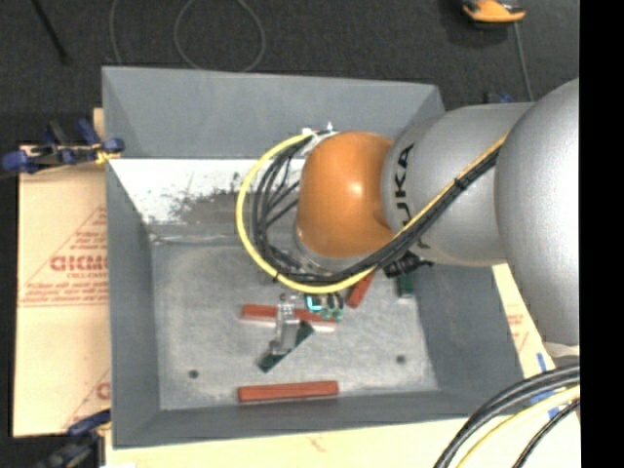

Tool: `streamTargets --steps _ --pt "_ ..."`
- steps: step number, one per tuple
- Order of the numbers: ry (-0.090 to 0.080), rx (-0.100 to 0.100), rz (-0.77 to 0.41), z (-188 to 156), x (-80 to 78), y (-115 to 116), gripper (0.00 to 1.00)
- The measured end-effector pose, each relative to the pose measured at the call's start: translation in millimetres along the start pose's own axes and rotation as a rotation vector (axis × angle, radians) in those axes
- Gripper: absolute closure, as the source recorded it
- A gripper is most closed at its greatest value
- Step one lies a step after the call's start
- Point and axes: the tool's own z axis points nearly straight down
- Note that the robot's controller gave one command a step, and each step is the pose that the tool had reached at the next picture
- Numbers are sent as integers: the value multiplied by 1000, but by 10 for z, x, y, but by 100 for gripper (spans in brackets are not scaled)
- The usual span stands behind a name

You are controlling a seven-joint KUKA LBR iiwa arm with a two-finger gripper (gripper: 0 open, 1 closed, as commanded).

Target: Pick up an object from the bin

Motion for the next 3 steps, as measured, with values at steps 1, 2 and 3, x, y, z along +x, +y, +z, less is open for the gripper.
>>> streamTargets --steps 1,2,3 --pt "-5 3 32 615 -350 -598 0" --pt "-7 -1 29 579 -350 -554 100" --pt "-18 2 27 -692 -635 -830 100"
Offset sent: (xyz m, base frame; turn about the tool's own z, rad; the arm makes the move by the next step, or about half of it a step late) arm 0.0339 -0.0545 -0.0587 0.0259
